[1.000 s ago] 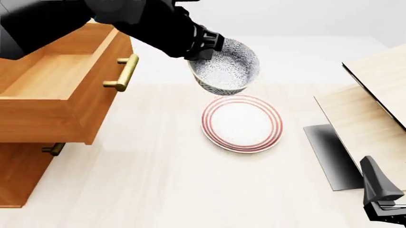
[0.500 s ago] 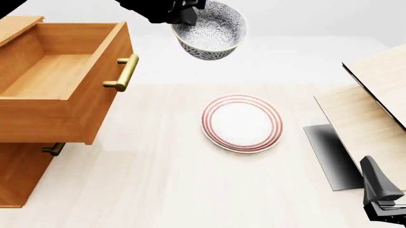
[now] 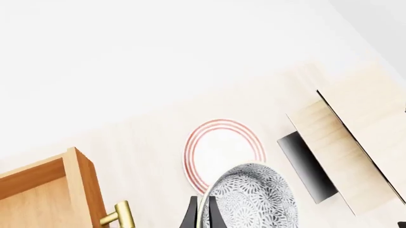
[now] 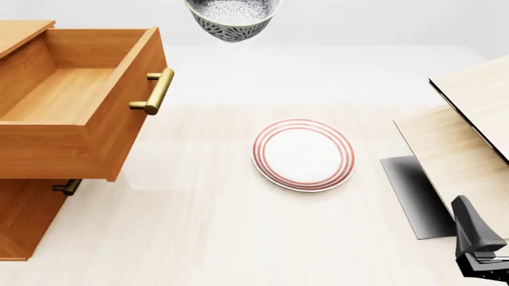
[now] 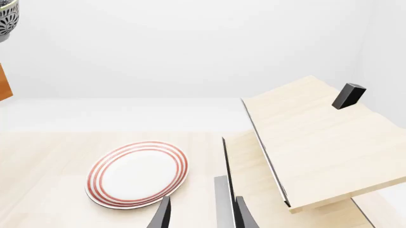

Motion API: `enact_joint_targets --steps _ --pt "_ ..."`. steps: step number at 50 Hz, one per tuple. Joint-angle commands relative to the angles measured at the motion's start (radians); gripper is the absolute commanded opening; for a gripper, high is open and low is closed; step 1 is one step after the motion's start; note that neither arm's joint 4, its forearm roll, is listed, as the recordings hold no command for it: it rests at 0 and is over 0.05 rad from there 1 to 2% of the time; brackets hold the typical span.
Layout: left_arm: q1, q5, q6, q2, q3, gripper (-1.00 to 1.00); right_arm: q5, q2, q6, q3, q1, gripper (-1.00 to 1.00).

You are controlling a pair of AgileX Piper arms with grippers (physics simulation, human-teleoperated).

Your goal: Open the top drawer of the cabinet and put the bowl in it.

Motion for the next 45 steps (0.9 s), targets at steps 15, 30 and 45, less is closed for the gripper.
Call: enact_joint_targets --steps 15,30,45 --pt "0.144 0.062 0.01 -0.021 -0.079 -1.0 0.004 -0.006 -0.001 0.001 0.0 1.0" --pt "0.244 0.041 -0.015 -0.104 0.019 -1.0 0.004 -0.006 -0.001 0.001 0.0 1.0" --pt "0.331 0.039 -0.036 -0.193 0.098 -1.0 0.004 -0.006 -0.001 0.001 0.0 1.0"
